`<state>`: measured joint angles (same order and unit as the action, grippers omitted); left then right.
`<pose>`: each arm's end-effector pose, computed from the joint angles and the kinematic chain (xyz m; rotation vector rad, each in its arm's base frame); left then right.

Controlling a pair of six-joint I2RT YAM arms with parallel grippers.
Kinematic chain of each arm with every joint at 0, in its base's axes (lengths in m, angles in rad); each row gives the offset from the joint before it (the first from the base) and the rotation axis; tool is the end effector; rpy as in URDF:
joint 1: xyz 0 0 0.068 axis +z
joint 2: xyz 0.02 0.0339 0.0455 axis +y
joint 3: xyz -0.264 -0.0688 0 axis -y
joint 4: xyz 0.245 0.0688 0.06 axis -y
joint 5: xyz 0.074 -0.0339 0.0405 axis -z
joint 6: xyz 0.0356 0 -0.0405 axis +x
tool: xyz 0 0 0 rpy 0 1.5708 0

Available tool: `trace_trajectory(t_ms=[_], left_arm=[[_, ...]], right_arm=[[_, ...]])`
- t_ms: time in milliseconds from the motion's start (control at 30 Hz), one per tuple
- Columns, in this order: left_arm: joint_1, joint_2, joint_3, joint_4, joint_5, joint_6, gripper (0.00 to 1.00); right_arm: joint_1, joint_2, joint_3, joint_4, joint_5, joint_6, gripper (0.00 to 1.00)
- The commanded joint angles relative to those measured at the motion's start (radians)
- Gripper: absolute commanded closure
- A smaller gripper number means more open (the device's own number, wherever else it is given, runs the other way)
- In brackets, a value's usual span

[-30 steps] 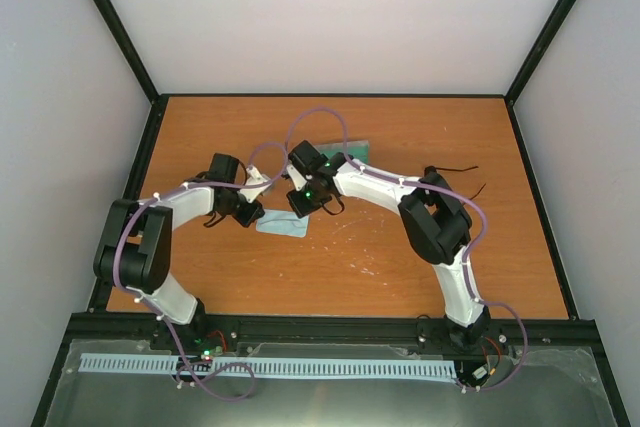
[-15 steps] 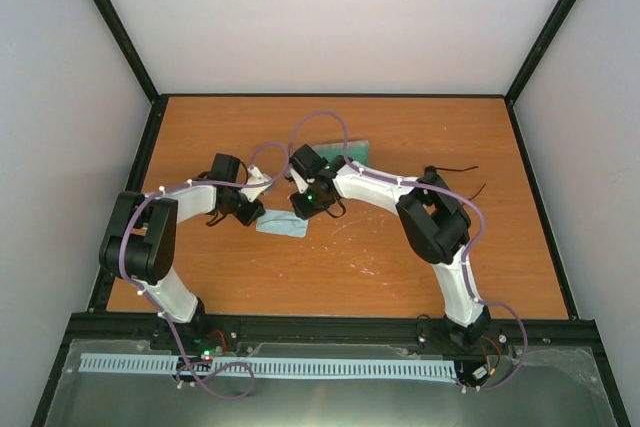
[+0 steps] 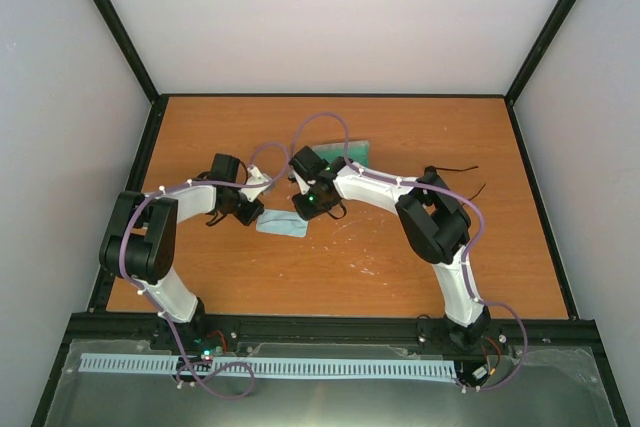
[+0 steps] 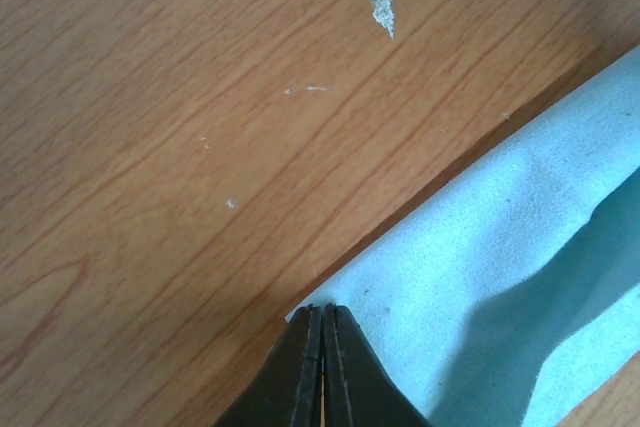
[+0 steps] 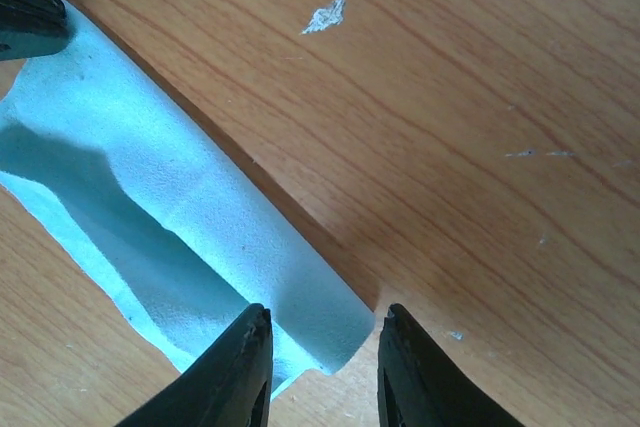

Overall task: Organize the sunglasses
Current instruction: Fold the glasses cleaning cloth at the center of the board.

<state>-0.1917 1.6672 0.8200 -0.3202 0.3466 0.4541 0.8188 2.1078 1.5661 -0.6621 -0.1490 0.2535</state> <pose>0.2871 -0.0680 0.1335 0.9387 2.5038 -0.3923 0.2934 0.3214 0.1635 -0.8377 2.7418 0.4557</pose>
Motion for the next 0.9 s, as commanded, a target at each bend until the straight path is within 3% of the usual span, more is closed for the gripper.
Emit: trace_trajectory(t_ms=[0,367,767,867], left_arm=[[0.001,0.014,-0.007,-0.003,0.018,0.005,0.96],[0.001,0.012,-0.009,-0.002,0.028,0.002,0.99],[0.001,-0.029,-0.003,-0.017,0.047,-0.005,1.0],[0.001,-0.062,0.003,-0.024,0.053,-0.011,1.0]], right_arm=[[-0.001,0.019,-0.012,-0.008,0.003,0.016,0.72],[-0.001,0.039,-0.035,-0.004,-0.022,0.026,0.78],[-0.002,0.035,-0.045,0.006,0.001,0.029,0.97],[-0.001,0.02,-0.051,0.012,0.017,0.03,0.97]])
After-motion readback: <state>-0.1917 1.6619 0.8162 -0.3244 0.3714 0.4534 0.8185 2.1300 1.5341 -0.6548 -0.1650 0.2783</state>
